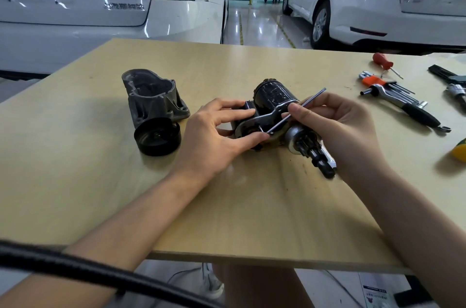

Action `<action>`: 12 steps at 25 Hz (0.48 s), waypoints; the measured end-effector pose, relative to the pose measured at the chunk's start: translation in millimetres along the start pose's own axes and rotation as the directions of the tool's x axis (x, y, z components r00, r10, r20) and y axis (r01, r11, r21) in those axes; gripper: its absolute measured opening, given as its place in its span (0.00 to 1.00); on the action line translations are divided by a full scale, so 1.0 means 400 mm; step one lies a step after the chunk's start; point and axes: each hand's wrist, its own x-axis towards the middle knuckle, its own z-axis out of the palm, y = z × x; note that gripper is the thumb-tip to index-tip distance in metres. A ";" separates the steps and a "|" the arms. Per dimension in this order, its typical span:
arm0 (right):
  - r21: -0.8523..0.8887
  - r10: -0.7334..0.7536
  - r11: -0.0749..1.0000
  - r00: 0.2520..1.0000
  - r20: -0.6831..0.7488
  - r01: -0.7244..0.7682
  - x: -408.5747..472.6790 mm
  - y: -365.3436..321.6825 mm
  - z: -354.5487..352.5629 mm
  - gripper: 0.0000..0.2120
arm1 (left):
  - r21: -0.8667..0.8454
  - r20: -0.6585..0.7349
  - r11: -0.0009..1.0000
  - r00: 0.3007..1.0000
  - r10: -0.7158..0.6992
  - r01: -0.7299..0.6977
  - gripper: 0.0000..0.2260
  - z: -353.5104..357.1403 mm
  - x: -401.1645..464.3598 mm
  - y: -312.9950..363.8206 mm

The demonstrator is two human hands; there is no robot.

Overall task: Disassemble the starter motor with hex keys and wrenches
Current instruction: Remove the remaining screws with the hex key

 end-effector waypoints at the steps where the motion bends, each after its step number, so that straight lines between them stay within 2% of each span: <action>1: -0.007 -0.002 1.000 1.000 -0.001 0.002 0.000 -0.001 0.001 0.08 | 0.004 -0.001 1.000 1.000 -0.001 0.001 0.23 0.000 0.001 -0.001; 12: 0.001 -0.011 1.000 1.000 -0.009 0.011 -0.002 -0.002 0.003 0.08 | 0.021 -0.017 1.000 1.000 0.002 -0.002 0.20 0.001 0.001 -0.004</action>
